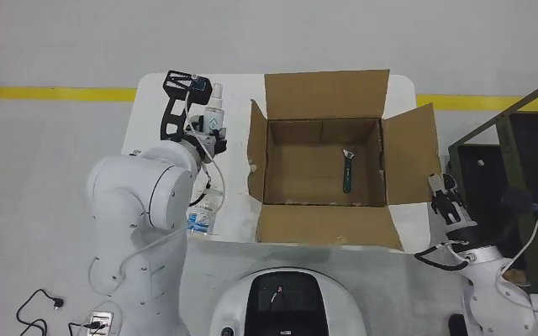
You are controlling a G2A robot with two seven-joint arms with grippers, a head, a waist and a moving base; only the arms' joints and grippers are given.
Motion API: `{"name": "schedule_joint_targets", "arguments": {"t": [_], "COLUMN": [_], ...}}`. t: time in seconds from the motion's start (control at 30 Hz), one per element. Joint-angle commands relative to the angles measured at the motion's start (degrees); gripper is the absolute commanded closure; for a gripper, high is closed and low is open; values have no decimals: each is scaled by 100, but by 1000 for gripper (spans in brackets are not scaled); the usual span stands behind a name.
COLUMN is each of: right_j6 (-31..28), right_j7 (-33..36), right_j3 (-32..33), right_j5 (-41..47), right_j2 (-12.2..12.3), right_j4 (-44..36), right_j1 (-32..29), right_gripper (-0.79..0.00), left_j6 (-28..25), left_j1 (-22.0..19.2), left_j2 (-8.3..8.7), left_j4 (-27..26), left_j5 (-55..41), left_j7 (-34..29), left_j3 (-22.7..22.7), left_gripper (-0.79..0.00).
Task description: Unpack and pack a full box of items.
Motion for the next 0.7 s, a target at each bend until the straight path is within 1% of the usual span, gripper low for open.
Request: {"name": "schedule_joint_targets", "arguments": {"t": [0.0,0.1,0.2,0.3,0.37,0.67], "right_j6": [-4,-19,-46,-64,-65,-93], "right_j7": [-14,-12,15,51,67,106], "right_j3": [40,100,145,161,155,132], "right_j5": [41,88,114,129,121,81], "right_j2": [-1,0,3,5,6,7], "right_j4": [52,127,185,220,233,203], "right_j1": [3,27,59,79,89,89], "right_gripper": [0,0,0,0,0,0], "left_j6": [-256,-490,-605,-580,-416,-416], "left_j1": [265,692,1094,1524,1778,1778], "left_j2": [43,98,131,142,135,135], "left_j4": [-75,-182,-318,-403,-396,-396], "left_j5": [84,213,296,246,36,36], "left_j7": [7,7,7,7,7,7], "left_j3": [-132,-314,-384,-301,-227,-227], "left_gripper": [0,0,0,0,0,0]}}
